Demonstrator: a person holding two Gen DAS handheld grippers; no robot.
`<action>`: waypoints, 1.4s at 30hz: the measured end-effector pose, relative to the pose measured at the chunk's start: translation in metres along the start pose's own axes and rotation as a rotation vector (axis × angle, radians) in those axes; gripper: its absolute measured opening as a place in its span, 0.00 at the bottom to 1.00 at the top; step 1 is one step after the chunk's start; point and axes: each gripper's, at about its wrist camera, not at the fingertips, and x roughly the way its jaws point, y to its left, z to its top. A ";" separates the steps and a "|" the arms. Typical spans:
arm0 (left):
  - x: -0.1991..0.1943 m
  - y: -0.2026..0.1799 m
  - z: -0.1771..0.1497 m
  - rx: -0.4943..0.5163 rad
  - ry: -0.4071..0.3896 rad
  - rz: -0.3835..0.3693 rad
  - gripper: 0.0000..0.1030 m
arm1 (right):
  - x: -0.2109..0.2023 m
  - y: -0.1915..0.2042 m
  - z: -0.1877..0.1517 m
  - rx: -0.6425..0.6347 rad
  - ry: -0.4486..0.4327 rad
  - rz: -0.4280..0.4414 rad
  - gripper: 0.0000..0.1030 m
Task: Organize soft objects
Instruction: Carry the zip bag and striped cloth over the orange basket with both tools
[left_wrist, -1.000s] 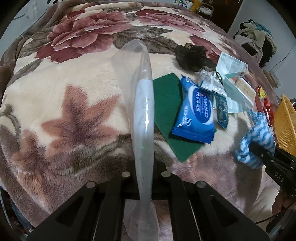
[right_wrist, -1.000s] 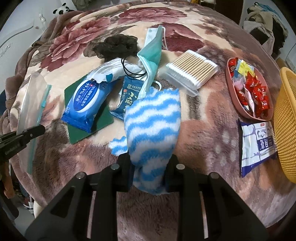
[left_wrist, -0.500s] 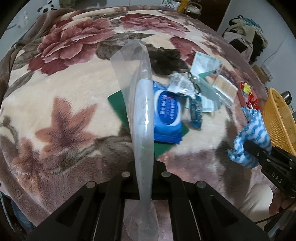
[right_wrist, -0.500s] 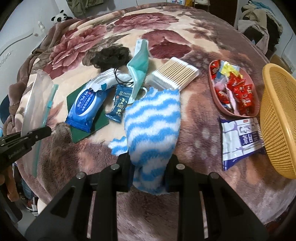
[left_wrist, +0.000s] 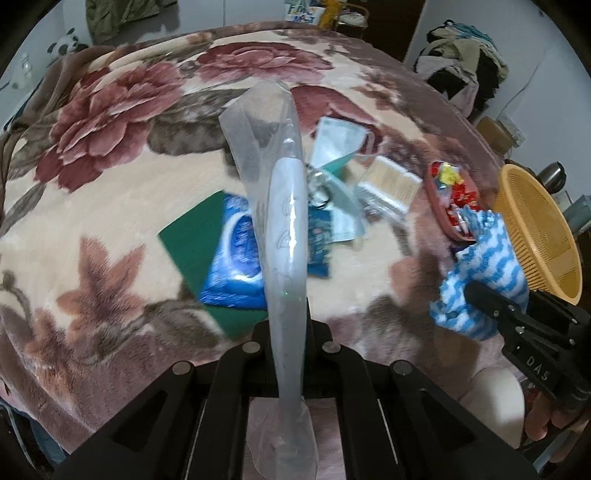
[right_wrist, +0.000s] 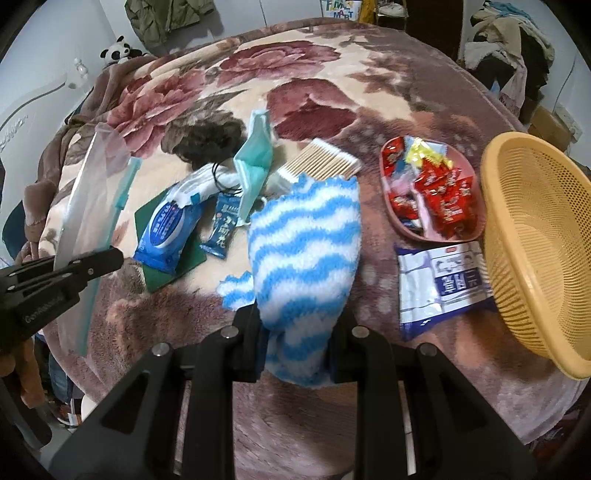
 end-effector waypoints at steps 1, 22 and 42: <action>-0.001 -0.006 0.003 0.006 -0.001 -0.007 0.02 | -0.004 -0.004 0.001 0.003 -0.006 -0.002 0.24; -0.006 -0.152 0.053 0.169 -0.009 -0.164 0.02 | -0.056 -0.116 0.024 0.128 -0.077 -0.090 0.24; 0.010 -0.246 0.067 0.290 0.020 -0.228 0.02 | -0.073 -0.199 0.017 0.248 -0.094 -0.171 0.24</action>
